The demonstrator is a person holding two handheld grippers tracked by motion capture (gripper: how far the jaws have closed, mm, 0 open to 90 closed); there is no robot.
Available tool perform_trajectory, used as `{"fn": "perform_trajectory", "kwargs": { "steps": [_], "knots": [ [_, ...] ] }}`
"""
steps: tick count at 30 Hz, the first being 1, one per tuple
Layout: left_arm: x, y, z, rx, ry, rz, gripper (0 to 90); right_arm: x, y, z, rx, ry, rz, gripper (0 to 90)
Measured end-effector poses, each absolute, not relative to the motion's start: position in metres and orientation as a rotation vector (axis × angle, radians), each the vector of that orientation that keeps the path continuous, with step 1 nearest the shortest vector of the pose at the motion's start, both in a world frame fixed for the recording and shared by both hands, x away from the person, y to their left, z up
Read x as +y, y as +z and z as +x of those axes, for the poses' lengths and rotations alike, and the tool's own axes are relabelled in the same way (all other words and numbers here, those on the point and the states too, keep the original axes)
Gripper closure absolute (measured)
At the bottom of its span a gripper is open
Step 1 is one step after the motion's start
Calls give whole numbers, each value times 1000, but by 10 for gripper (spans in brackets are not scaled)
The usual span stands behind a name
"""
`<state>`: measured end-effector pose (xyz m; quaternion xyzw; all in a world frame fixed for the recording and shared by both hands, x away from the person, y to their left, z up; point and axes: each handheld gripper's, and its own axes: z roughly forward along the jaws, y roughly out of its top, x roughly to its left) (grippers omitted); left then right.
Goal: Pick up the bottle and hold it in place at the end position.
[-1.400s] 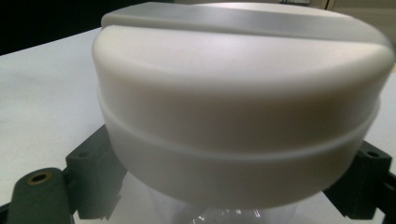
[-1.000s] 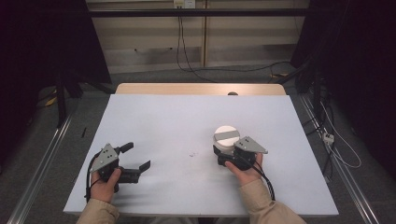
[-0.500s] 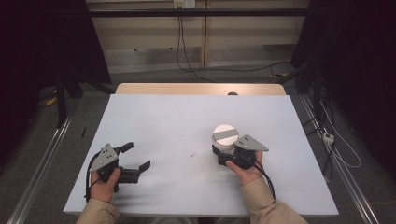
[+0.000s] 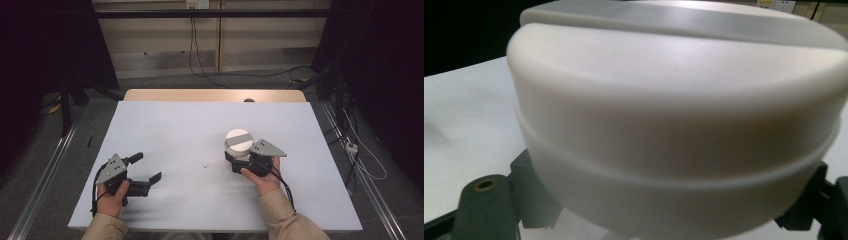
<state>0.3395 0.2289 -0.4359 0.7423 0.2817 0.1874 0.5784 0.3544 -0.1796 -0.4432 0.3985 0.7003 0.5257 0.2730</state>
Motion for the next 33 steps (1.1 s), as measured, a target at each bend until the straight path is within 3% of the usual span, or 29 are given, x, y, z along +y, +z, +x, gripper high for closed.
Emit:
{"fn": "perform_trajectory", "kwargs": {
  "steps": [33],
  "knots": [
    [228,-436,339,654,431,1729,29,-161,-442,377,1939,1431,1024,183]
  ]
}}
